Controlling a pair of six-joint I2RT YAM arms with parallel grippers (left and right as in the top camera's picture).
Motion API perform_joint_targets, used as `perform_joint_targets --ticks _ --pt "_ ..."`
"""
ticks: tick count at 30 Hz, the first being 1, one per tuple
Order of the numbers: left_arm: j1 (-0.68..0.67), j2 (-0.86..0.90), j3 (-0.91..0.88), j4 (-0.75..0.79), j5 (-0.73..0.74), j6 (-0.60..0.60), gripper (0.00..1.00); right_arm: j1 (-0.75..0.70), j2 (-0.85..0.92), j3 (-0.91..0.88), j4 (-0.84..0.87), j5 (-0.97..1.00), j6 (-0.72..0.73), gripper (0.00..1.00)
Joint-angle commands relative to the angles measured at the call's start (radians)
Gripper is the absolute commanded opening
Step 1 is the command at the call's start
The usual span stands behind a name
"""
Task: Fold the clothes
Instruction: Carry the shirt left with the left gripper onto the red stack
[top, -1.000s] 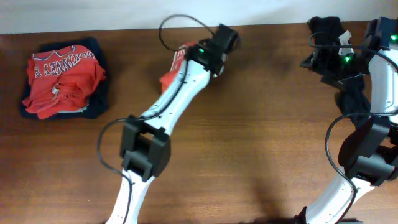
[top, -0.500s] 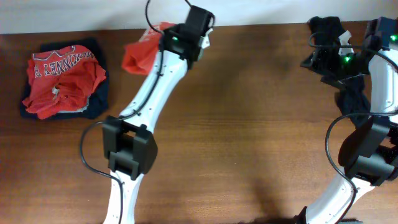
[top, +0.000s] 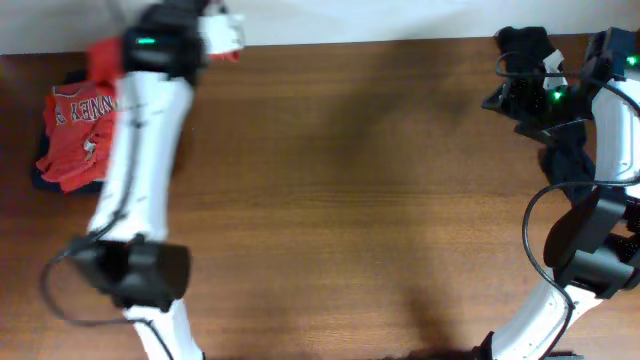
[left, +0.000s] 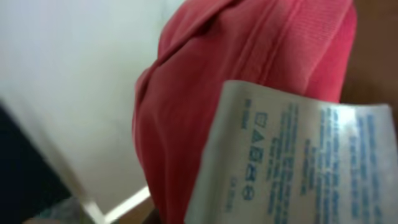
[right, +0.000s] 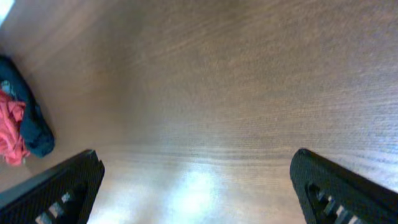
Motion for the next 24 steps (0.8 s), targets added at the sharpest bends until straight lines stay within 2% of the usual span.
perform_joint_targets --ticks 1,7,10,15,19,24 --pt "0.130 -0.068 0.026 -0.029 0.246 0.154 0.00 0.011 -0.011 0.008 -0.011 -0.003 -0.014 0.99" --pt "0.338 -0.068 0.016 -0.029 0.607 0.255 0.00 0.025 -0.011 0.008 -0.027 -0.003 -0.014 0.99" --pt "0.409 -0.063 0.014 -0.004 0.721 0.309 0.00 0.034 -0.011 0.008 -0.027 -0.003 -0.014 0.98" --pt "0.470 -0.037 0.014 0.066 0.800 0.309 0.00 0.058 -0.011 0.008 -0.028 -0.003 -0.011 0.99" --pt "0.486 0.017 0.014 0.100 0.806 0.309 0.00 0.084 -0.011 0.008 -0.028 -0.003 -0.011 0.99" --pt "0.489 0.101 0.014 0.235 0.808 0.309 0.00 0.109 -0.011 0.008 -0.028 -0.002 -0.011 0.99"
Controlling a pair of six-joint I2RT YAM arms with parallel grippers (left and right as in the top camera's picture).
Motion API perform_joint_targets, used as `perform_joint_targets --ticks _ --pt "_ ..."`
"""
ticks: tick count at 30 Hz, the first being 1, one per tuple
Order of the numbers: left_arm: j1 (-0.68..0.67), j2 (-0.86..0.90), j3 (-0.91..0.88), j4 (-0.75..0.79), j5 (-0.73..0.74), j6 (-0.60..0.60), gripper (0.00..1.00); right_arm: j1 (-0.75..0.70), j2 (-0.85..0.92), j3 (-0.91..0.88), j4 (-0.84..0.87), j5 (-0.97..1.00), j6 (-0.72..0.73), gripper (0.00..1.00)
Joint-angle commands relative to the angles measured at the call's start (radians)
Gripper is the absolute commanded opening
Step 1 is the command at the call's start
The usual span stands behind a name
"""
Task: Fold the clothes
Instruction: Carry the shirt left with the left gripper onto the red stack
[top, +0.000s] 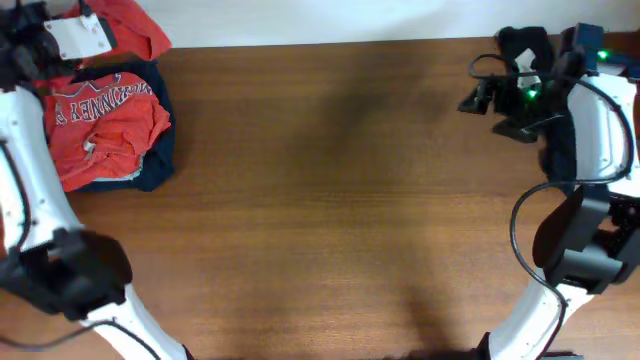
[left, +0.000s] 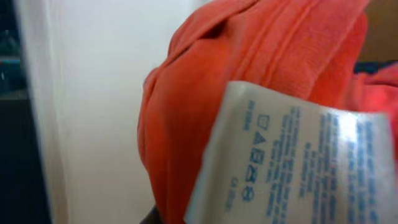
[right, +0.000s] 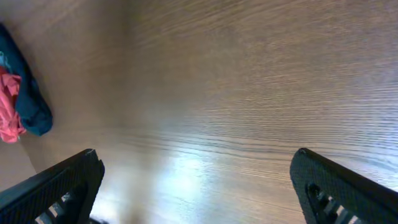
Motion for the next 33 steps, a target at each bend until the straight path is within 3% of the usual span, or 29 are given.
perform_joint_targets --ticks 1,7,21,33 --pt "0.008 0.077 0.005 0.093 0.039 0.022 0.00 0.022 -0.011 0.008 -0.002 -0.002 -0.012 0.99" --pt "0.019 0.128 0.005 0.140 0.032 0.022 0.00 0.026 -0.011 0.008 -0.002 -0.002 -0.012 0.99" --pt "0.105 0.199 0.005 0.049 0.019 0.022 0.00 0.027 -0.011 0.008 -0.002 -0.002 -0.012 0.99" --pt "0.113 0.212 0.005 -0.293 0.018 0.022 0.00 0.043 -0.011 0.008 0.005 -0.002 -0.011 0.98"
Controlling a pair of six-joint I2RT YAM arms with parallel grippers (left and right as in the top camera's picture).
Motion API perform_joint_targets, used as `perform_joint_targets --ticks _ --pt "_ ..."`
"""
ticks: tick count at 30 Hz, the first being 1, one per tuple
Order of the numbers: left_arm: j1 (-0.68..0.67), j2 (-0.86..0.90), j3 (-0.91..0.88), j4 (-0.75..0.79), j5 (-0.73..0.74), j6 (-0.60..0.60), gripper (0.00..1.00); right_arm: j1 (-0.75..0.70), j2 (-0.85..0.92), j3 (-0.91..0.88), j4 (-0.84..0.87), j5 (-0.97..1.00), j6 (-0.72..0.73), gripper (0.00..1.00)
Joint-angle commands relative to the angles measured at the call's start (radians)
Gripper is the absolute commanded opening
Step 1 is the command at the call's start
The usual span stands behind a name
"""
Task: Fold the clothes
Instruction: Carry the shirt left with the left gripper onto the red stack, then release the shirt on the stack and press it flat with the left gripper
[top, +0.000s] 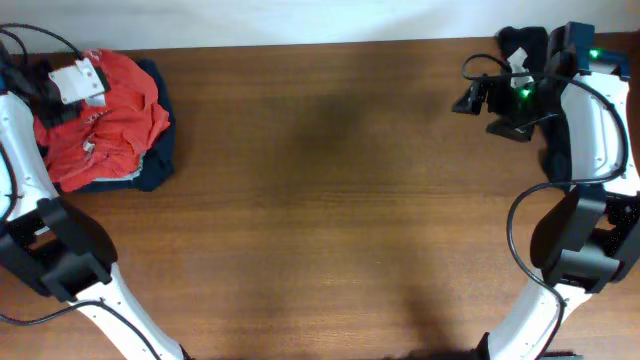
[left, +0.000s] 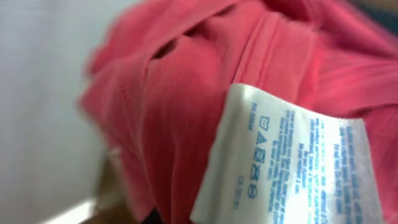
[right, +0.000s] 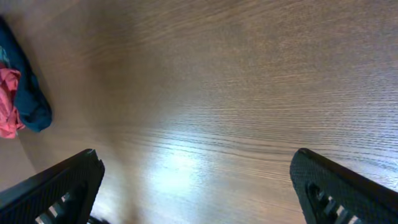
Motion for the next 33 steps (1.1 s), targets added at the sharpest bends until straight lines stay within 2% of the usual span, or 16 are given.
perform_joint_targets --ticks 1,7,8,10,12,21,25,30,33 --pt "0.005 0.012 0.010 -0.074 0.008 0.015 0.00 0.018 -0.011 0.008 0.003 -0.003 -0.011 0.99" --pt "0.005 0.012 0.010 -0.224 0.009 0.014 0.01 0.026 -0.011 0.008 0.003 -0.002 -0.011 0.99" --pt "0.005 0.012 0.010 -0.254 0.010 0.014 0.16 0.029 -0.011 0.008 0.003 -0.002 -0.011 0.99" --pt "0.005 0.012 0.010 -0.286 0.010 0.014 0.99 0.034 -0.011 0.008 0.007 -0.002 -0.011 0.99" --pt "0.005 0.012 0.010 -0.303 0.022 -0.028 0.99 0.038 -0.011 0.008 0.012 -0.002 -0.011 0.99" --pt "0.005 0.011 0.010 -0.259 0.069 -0.456 0.99 0.050 -0.011 0.008 0.015 -0.002 -0.011 0.99" --pt "0.005 0.011 0.010 -0.261 0.143 -0.618 0.99 0.052 -0.011 0.008 0.015 -0.002 -0.011 0.99" --pt "0.005 0.011 0.010 -0.275 0.222 -0.756 0.99 0.052 -0.011 0.008 0.015 -0.003 -0.011 0.99" --pt "0.005 0.011 0.010 -0.320 0.246 -0.787 0.99 0.052 -0.011 0.008 0.015 -0.002 -0.011 0.99"
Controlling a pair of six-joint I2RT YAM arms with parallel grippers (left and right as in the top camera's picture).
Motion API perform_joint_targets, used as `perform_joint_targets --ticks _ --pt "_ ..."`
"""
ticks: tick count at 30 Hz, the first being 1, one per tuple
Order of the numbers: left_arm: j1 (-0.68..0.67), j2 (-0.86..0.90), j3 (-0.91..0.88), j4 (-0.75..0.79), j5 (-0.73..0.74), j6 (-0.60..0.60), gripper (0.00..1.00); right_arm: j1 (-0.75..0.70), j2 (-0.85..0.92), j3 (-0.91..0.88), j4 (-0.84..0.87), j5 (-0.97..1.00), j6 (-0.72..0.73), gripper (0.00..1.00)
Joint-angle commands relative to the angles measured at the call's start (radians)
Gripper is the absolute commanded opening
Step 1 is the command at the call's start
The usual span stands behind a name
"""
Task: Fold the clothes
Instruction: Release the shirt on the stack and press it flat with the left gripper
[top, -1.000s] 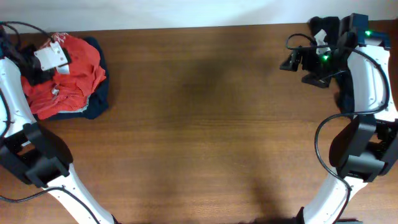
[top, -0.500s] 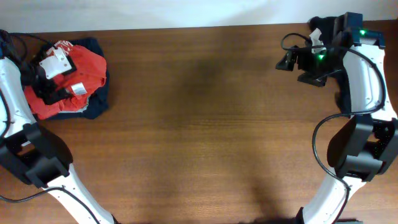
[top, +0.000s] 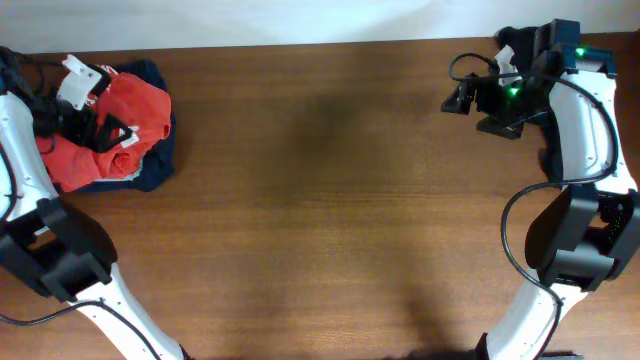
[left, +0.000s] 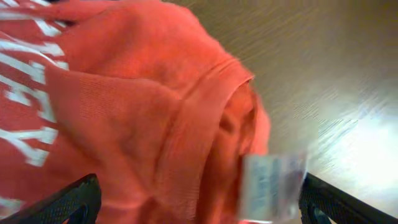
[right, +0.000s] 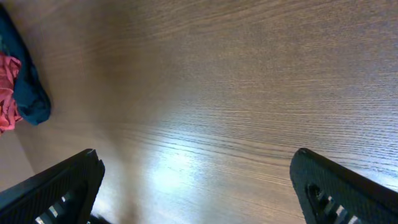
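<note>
A red garment with white lettering lies crumpled on a navy garment at the table's far left. My left gripper stands open right over it. In the left wrist view the red garment fills the frame between the spread fingers of the left gripper, and its white care label shows blurred beside a fold. My right gripper hangs open above bare wood at the back right. The right wrist view shows the right gripper with nothing between its fingers, and the pile far off.
Dark clothes lie at the back right corner behind the right arm. The brown wooden table stretches between the two arms. A white wall runs along the table's back edge.
My left gripper was shut on the red garment by its label; now it is open and the garment rests on the pile. The right gripper has shifted slightly to the left.
My left gripper held the red garment by its label at the table's back edge beside the pile. Then it held it at the far left corner, then down on the pile. Now it has let go. The right gripper stayed open at the back right.
</note>
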Motion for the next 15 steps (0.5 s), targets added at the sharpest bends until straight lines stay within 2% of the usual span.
perform_joint_targets --ticks 1,6,9,11,14,15 --pt "0.004 0.011 0.010 -0.050 0.096 -0.115 0.99 0.011 -0.011 0.008 0.004 -0.002 -0.011 0.99" --pt "0.004 0.011 0.010 -0.096 0.153 -0.115 0.99 0.011 -0.011 0.008 0.017 -0.003 -0.011 0.99" --pt "0.004 0.011 0.010 -0.066 0.195 -0.116 0.99 0.011 -0.011 0.008 0.023 -0.002 -0.011 0.99" --pt "0.004 0.011 0.010 -0.025 0.196 -0.163 0.98 0.011 -0.011 0.008 0.026 -0.002 -0.011 0.99" --pt "0.013 0.014 0.010 0.033 0.196 -0.307 0.67 0.011 -0.011 0.008 0.026 -0.002 -0.011 0.99" --pt "0.019 0.018 0.010 0.071 0.196 -0.410 0.24 0.011 -0.011 0.008 0.026 -0.002 -0.012 0.99"
